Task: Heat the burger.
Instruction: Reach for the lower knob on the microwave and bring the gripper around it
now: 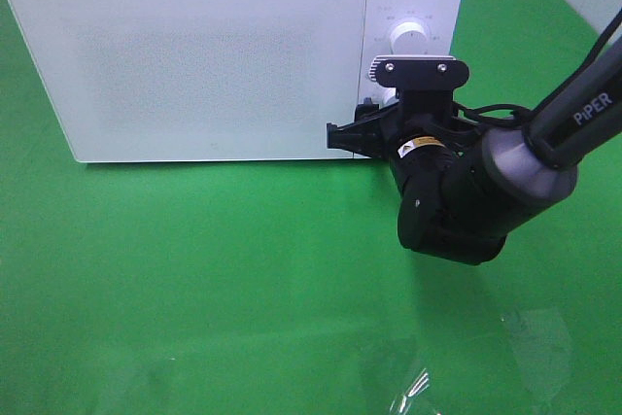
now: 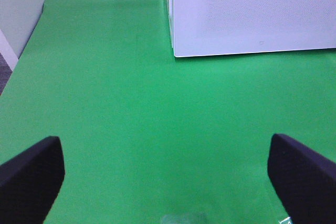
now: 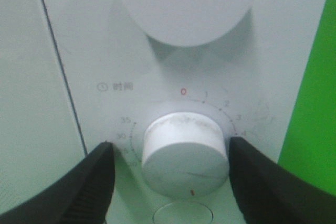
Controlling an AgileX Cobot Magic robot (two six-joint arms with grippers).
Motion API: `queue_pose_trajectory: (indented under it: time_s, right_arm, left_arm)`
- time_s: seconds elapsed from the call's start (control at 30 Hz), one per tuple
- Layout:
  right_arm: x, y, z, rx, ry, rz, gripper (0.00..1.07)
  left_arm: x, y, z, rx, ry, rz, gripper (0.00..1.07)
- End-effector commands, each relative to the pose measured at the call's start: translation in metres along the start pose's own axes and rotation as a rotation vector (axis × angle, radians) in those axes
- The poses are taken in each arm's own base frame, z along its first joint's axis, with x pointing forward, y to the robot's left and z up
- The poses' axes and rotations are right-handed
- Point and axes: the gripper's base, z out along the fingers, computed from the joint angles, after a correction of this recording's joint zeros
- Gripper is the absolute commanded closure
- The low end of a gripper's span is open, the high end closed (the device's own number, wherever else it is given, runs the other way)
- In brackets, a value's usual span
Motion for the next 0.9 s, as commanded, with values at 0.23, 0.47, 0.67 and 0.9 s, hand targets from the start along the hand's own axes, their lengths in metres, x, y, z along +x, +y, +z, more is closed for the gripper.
queue_pose_trajectory:
  time_s: [0.23, 0.47, 0.67, 0.9]
  right_arm:
    - [-0.0232, -0.0001, 0.0036, 0.010, -0.113, -0.007, 0.46]
    - [-0.0283, -0.0007, 0.0022, 0.013, -0.122, -0.012, 0.46]
    - [-0.0277, -0.0005, 0.0023, 0.011, -0.117, -0.012, 0.52]
    - [-0.0282, 0.0001, 0.0022, 0.005, -0.122, -0.016, 0.93]
  left_arm:
    - [0.0017, -0.0008, -0.0023, 0.001, -0.019, -0.012, 0.09]
    - [0.0017, -0.0008, -0.0023, 0.001, -0.019, -0.011, 0.09]
    - [0.0017, -0.0008, -0.0023, 0.001, -0.019, -0.011, 0.09]
    - [0.0017, -0.0008, -0.0023, 0.001, -0.019, -0.011, 0.09]
